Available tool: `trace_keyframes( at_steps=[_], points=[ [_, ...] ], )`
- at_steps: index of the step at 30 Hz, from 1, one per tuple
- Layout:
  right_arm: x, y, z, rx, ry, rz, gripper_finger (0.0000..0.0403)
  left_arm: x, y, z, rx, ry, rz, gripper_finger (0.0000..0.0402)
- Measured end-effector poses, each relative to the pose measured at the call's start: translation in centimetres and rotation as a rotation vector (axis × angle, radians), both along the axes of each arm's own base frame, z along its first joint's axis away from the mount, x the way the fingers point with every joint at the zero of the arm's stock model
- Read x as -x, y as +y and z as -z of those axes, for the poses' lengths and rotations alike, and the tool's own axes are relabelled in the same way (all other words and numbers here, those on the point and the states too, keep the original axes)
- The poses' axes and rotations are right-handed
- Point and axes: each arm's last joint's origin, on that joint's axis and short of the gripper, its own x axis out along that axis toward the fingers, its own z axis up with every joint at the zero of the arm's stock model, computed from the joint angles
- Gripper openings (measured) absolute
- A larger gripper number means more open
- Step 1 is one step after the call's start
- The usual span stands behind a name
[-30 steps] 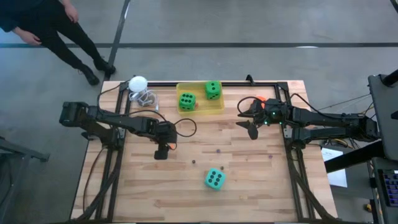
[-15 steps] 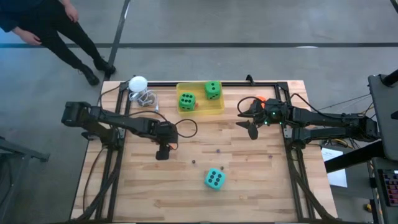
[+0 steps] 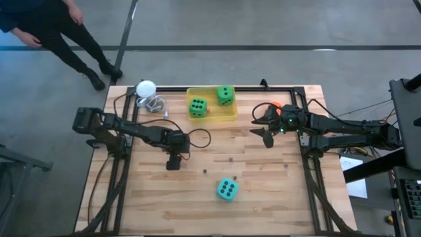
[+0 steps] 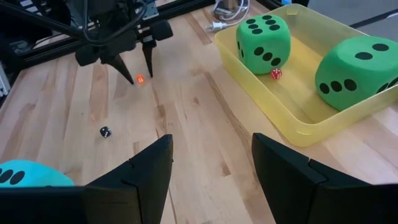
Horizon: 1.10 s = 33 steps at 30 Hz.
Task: Pick & Place Dice
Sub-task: Put the orange small die into the yellow bin
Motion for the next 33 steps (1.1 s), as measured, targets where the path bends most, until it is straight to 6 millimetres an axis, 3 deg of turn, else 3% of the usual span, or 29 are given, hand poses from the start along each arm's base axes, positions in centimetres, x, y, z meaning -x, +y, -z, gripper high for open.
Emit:
trace_keyframes(
  at_steps=[8, 20, 33],
  points=[
    [0.00, 0.00, 0.00, 0.000, 0.000, 0.000, 0.0215, -0.11, 0.01, 0.23, 0.000, 0.003, -0.012, 0.0183],
    [0.00, 0.00, 0.00, -0.001, -0.001, 0.001, 0.0215, -0.15, -0.05, 0.28, 0.020, 0.001, -0.025, 0.0047],
    [-0.02, -0.01, -0.03, 0.001, -0.004, 0.000, 0.0215, -0.61, -0.09, -0.35, 0.058, -0.002, -0.118, 0.0046]
  ],
)
